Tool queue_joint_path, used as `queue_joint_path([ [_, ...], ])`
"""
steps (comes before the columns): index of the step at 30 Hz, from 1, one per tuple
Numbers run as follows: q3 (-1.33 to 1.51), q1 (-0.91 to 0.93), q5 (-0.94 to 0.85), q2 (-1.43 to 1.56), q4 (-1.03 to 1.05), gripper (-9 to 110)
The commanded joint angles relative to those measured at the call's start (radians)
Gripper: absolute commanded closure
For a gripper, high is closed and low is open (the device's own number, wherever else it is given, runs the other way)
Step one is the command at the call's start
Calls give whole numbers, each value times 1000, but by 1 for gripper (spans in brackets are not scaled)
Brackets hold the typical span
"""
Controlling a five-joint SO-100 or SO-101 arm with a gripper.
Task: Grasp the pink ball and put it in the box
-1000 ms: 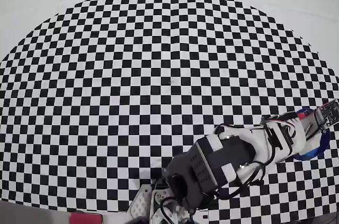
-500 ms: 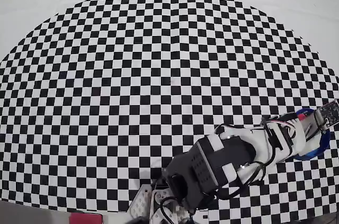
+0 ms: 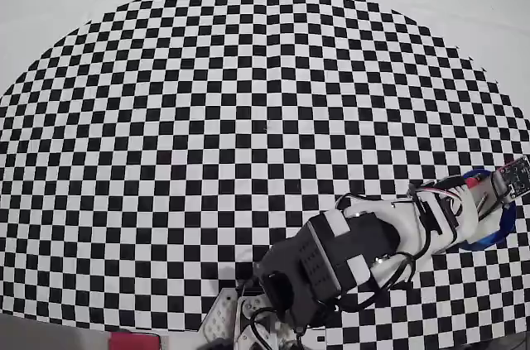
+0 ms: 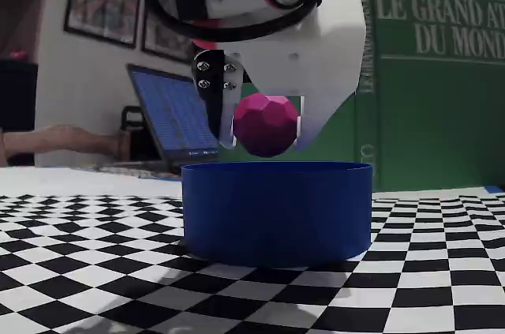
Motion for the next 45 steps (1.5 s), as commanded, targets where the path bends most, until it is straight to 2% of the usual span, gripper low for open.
queue_joint_path([
  [1, -51, 8, -9, 11, -21, 101],
  [4, -51, 8, -9, 11, -21, 101],
  [5, -51, 8, -9, 11, -21, 97],
  [9, -51, 14, -9, 12, -31, 68],
  [10, -51, 15, -9, 12, -35, 67],
  [18, -40, 11, 3, 40, -48, 67],
  [28, 5, -29, 117, 216, 6, 69],
  [30, 34, -44, 158, 272, 6, 73],
  [31, 61, -58, 178, 313, 6, 80],
  [33, 95, -92, 250, 377, 6, 99],
  [34, 114, -109, 290, 413, 8, 101],
  [45, 382, -325, 808, 891, 48, 101],
])
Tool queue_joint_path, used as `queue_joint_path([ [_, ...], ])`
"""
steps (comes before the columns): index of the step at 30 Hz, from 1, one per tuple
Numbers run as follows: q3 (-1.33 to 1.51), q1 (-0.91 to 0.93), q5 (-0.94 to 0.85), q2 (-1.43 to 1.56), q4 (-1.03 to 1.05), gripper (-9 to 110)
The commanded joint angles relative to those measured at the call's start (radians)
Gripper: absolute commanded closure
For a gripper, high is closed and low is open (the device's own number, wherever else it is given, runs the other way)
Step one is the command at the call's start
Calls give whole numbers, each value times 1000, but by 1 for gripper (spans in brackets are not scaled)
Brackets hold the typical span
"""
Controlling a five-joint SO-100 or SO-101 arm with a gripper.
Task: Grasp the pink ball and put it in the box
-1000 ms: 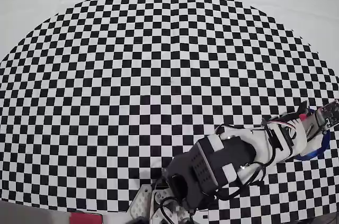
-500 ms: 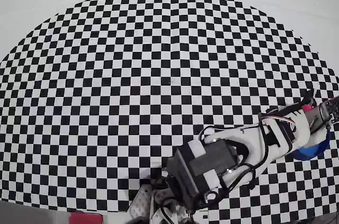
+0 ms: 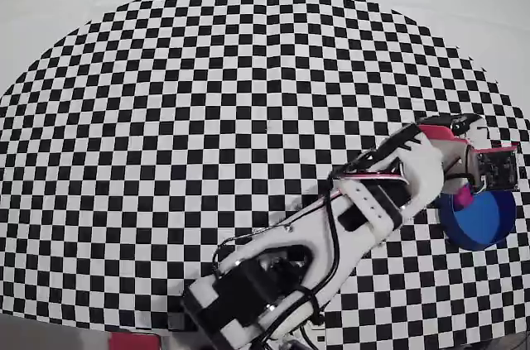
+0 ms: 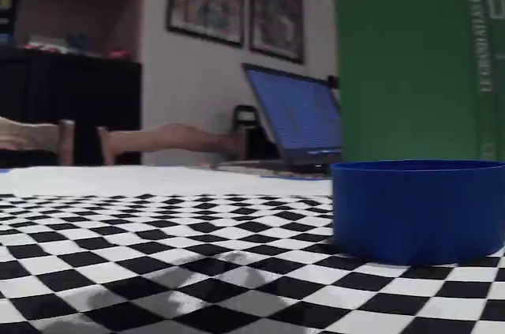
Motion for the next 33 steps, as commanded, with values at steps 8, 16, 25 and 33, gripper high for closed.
queue_joint_path([
  [8, 195, -253, 373, 459, 146, 101],
  [16, 399, -422, 454, 765, 252, 101],
  [25, 541, -552, 514, 1042, 454, 101],
  [33, 578, -643, 575, 1109, 621, 101],
])
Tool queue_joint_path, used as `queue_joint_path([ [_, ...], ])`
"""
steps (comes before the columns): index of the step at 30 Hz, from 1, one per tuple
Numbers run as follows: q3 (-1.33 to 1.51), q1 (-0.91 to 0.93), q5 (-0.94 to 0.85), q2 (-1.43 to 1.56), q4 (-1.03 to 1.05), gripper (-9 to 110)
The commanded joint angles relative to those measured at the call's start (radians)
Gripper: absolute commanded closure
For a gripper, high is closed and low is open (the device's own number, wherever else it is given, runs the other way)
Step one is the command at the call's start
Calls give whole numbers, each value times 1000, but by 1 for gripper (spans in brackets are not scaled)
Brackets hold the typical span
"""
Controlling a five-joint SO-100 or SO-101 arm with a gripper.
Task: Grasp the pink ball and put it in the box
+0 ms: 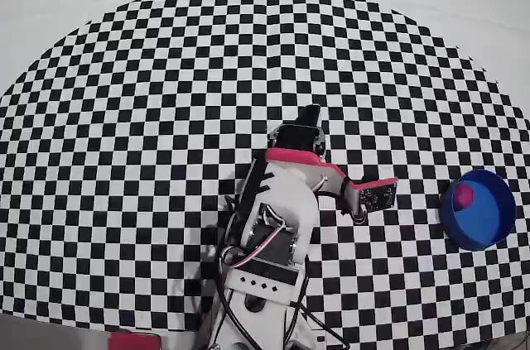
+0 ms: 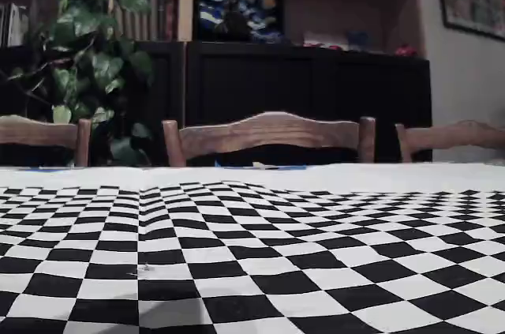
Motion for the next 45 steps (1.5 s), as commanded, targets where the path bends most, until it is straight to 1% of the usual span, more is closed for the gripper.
queue_joint_path([
  [1, 0, -40, 18, 20, 49, 101],
  [19, 97, -247, 21, 18, 238, 101],
  [24, 100, -259, 37, 18, 305, 101],
  [31, 100, -262, 51, 18, 310, 101],
  [39, 95, -262, 152, 18, 321, 101],
  [45, 95, -265, 147, 18, 321, 101],
])
